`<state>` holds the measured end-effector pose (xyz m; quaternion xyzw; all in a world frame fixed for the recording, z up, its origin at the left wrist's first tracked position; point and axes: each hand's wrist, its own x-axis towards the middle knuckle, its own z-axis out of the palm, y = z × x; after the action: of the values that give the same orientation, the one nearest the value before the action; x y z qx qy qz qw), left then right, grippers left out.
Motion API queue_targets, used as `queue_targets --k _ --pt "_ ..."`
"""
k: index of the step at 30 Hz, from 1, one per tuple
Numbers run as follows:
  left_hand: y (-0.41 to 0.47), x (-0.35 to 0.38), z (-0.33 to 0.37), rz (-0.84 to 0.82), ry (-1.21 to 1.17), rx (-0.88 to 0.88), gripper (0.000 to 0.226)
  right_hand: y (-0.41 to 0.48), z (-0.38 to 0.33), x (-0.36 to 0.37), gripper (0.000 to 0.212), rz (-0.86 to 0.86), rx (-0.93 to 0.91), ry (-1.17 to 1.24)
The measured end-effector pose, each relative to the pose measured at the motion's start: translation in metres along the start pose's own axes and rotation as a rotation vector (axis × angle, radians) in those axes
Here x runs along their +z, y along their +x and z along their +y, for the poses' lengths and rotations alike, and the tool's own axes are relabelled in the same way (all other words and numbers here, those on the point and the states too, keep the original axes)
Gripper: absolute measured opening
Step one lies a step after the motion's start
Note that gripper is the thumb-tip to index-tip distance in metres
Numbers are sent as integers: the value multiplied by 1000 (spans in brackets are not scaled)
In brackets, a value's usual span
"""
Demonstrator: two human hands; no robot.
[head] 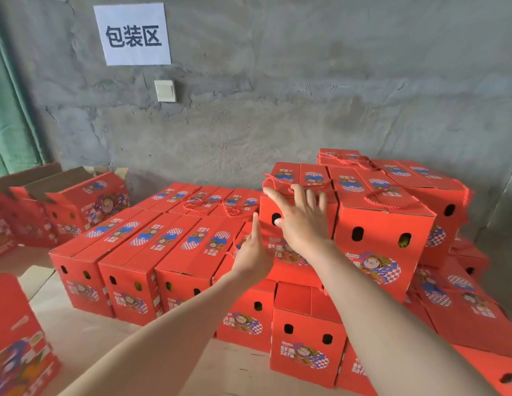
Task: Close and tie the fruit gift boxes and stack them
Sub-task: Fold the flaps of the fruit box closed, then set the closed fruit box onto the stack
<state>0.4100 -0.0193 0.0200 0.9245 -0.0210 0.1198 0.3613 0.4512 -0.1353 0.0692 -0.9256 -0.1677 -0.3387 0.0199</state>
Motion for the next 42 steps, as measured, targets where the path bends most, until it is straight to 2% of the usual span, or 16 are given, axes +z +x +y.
queue_targets --k 4,8,10,13,17,20,23,25,28,30,32,33,35,39,41,42 --pt "-30 -29 -2 -53 56 59 80 -8 -5 -8 72 -74 74 12" --pt "-76 -87 -22 26 143 31 62 -21 -30 -24 89 -251 233 16" --pt "-104 -117 -35 67 145 -19 50 -34 -63 -37 87 -230 232 75" --pt "-150 -157 -59 163 81 -84 32 -61 -135 -53 70 -189 35 257" --pt "-210 -213 -104 332 145 -115 18 -89 -247 -63 58 -325 -280 476" --pt "-253 -260 -141 477 185 -190 29 -102 -337 -71 53 -379 -477 579" --pt "-293 -303 -180 512 324 -266 41 -114 -417 -79 56 -405 -606 604" --pt "-316 -325 -205 478 376 -397 51 -115 -456 -84 61 -442 -622 588" --pt "-336 -342 -238 329 366 -570 59 -112 -491 -85 76 -510 -654 472" --pt "-341 -339 -252 225 283 -566 46 -112 -502 -82 89 -560 -690 349" --pt "-344 -329 -261 206 225 -490 22 -112 -506 -78 91 -596 -715 236" --pt "-345 -324 -264 222 222 -448 15 -111 -505 -76 89 -599 -711 188" --pt "-346 -317 -267 208 286 -368 14 -106 -495 -70 81 -579 -666 125" --pt "-356 -315 -266 47 375 -220 22 -92 -453 -67 49 -611 -665 46" --pt "-365 -319 -263 -52 257 -174 27 -93 -436 -73 42 -625 -735 23" --pt "-370 -323 -260 -93 97 -194 33 -97 -430 -79 39 -647 -750 21"
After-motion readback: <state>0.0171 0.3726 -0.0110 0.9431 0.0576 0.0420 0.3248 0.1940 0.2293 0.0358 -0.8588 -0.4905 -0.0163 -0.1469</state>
